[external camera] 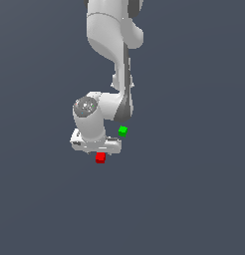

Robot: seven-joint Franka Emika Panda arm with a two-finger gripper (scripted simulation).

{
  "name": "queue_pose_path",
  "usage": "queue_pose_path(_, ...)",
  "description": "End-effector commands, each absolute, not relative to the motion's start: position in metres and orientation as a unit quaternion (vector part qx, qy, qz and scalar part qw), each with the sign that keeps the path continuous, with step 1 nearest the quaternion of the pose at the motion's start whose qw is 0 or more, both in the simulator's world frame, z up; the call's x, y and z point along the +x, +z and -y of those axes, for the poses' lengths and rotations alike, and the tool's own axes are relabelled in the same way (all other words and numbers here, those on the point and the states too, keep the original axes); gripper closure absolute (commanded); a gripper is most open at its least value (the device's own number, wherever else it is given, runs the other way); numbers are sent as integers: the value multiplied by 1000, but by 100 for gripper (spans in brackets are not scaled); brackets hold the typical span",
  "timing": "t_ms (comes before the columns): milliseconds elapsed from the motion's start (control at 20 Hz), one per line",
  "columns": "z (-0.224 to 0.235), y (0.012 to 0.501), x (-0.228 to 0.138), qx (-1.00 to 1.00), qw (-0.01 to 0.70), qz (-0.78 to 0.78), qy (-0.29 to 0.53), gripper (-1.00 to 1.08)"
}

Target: Stack the red cube on top of the green cube.

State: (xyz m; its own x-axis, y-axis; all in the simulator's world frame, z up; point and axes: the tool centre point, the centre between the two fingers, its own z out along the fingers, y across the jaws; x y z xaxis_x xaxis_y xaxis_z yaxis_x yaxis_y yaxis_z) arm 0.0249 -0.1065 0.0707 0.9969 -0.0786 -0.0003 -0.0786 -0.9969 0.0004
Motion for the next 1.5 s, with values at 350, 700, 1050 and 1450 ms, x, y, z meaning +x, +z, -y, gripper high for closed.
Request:
queue_pose_path(350, 107, 54, 25, 999, 0, 39, 0, -92)
queue_pose_path(700, 107, 23, 25, 999, 0, 39, 0, -92)
queue_pose_path(1050, 107, 20, 26, 999, 0, 39, 0, 108)
queue_pose_path(1450, 107, 20, 26, 999, 0, 39, 0, 108)
